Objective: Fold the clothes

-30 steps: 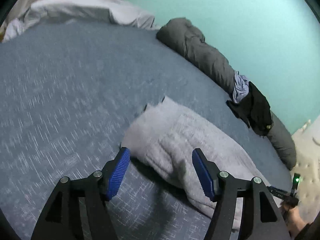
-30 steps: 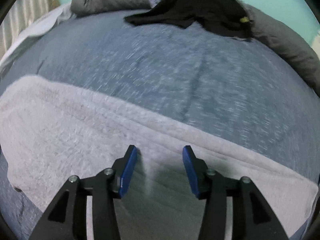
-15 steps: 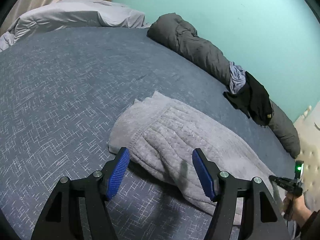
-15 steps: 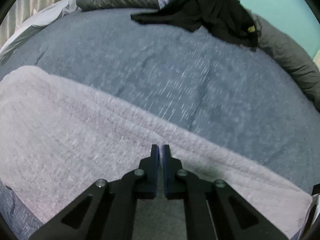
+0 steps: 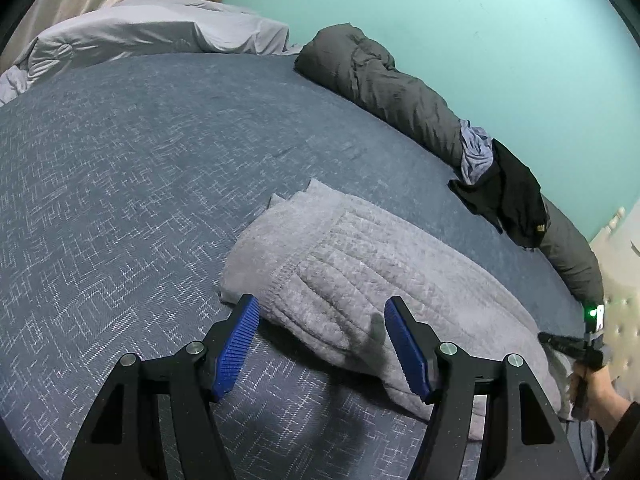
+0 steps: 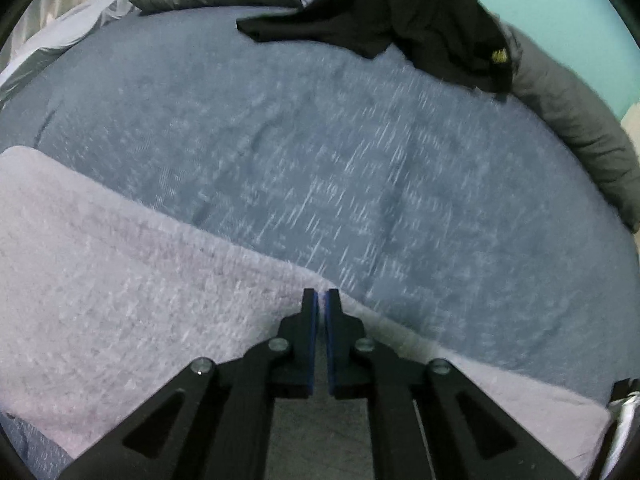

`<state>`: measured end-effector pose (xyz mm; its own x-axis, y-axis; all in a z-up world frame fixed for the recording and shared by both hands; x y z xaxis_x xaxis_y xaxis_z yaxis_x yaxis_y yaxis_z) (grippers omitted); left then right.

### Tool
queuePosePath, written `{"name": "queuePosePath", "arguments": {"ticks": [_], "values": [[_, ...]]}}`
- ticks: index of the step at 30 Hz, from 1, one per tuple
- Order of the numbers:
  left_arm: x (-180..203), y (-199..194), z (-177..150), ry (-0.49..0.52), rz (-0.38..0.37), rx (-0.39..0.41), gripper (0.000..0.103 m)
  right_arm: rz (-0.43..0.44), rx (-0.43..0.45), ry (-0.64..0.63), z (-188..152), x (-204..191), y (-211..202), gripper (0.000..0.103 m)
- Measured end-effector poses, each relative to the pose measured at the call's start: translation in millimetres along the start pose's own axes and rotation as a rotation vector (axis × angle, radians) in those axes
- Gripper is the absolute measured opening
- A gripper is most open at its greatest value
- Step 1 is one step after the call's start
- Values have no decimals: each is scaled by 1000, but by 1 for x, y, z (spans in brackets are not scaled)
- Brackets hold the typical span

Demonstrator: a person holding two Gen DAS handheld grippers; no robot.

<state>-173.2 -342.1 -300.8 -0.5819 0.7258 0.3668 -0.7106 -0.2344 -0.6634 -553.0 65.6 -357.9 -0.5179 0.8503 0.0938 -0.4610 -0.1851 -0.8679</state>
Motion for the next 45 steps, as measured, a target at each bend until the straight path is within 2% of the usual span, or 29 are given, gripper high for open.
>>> {"name": "queuePosePath", "arguments": {"ticks": [3, 4, 5, 6, 8, 12, 19, 21, 23, 25, 28, 30, 31, 35, 37, 39, 43, 45], "values": [[1, 4, -1, -6, -5, -10, 69, 17, 39, 65, -10, 20, -14, 15], [3, 4, -2, -3, -7, -11, 69, 18, 55, 92, -14, 30, -21, 22], [4, 4, -3, -1, -10, -12, 69, 20, 70, 118, -18, 40, -29, 41], [5, 4, -3, 0, -10, -12, 69, 22, 86, 144, -22, 50, -37, 43], [6, 3, -4, 2, -11, -11, 69, 26, 118, 197, -30, 70, -52, 43], [8, 2, -6, 5, -12, -10, 70, -1, 89, 258, -62, 108, -67, 43], [10, 3, -6, 21, -4, -10, 72, -5, 4, 376, -92, 127, -34, 43], [10, 4, -6, 25, -2, -11, 72, -37, 18, 391, -89, 132, -32, 43], [9, 4, -4, 23, -1, -12, 72, -108, 33, 396, -85, 137, -38, 43], [10, 3, -4, 23, -4, -12, 72, -134, 105, 427, -78, 135, -58, 43], [11, 1, -3, 28, -9, -11, 72, 21, 206, 417, -78, 93, -91, 43], [12, -3, -3, 34, -12, -8, 72, 119, 235, 378, -84, 55, -106, 43], [13, -5, -3, 38, -13, -7, 72, 184, 243, 349, -91, 26, -114, 43], [13, -20, -3, 59, -18, 11, 72, 312, 227, 286, -118, -50, -124, 43], [11, -28, -4, 75, -17, 20, 72, 342, 215, 229, -128, -89, -124, 43], [7, -34, -6, 79, -17, 21, 72, 331, 209, 179, -133, -115, -121, 43], [-6, -43, -7, 70, -17, 21, 72, 385, 184, 120, -139, -165, -118, 43], [-13, -47, -6, 62, -16, 20, 72, 401, 153, 83, -143, -189, -113, 50]]}}
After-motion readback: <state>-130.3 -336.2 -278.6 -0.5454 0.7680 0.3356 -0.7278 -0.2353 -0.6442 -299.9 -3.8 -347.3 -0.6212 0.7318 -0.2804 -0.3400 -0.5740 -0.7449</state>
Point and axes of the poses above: each gripper's, at about its wrist camera, not at the fingertips, and y roughly the way its jaws point, x to its right, z to its top, the point moved 8 cm from there along y, roughly the way its jaws point, and after that the axes turned 3 degrees about z, right-handed, at the moved point
